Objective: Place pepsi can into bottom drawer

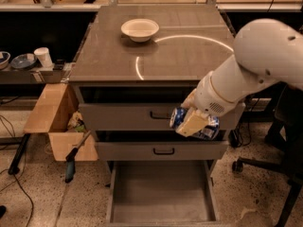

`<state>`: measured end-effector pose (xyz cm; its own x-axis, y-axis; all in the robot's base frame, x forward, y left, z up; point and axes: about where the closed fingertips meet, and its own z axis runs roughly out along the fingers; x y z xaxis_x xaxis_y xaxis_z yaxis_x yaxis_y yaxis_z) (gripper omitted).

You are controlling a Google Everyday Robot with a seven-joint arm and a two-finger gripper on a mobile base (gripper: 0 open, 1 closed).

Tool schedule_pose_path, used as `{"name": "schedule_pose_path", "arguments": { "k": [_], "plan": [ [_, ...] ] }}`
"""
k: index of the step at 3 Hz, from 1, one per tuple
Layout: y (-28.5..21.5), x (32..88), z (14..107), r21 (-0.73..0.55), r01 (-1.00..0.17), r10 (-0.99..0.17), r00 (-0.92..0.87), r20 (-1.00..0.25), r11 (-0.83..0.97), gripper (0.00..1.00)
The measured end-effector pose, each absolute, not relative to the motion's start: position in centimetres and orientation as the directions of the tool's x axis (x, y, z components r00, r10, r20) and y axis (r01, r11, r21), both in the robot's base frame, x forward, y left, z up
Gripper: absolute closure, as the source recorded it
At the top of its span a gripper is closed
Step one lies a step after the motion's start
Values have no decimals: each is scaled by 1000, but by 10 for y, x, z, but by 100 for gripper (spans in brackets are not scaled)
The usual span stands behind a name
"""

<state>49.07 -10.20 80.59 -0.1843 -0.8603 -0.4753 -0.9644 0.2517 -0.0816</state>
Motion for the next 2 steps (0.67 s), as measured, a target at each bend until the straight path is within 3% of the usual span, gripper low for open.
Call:
{"name": "schedule_pose_path", "arguments": {
  "k": [2],
  "plan": [
    [-97, 482, 751, 2, -965, -848, -231, -476, 262, 100]
  ]
}}
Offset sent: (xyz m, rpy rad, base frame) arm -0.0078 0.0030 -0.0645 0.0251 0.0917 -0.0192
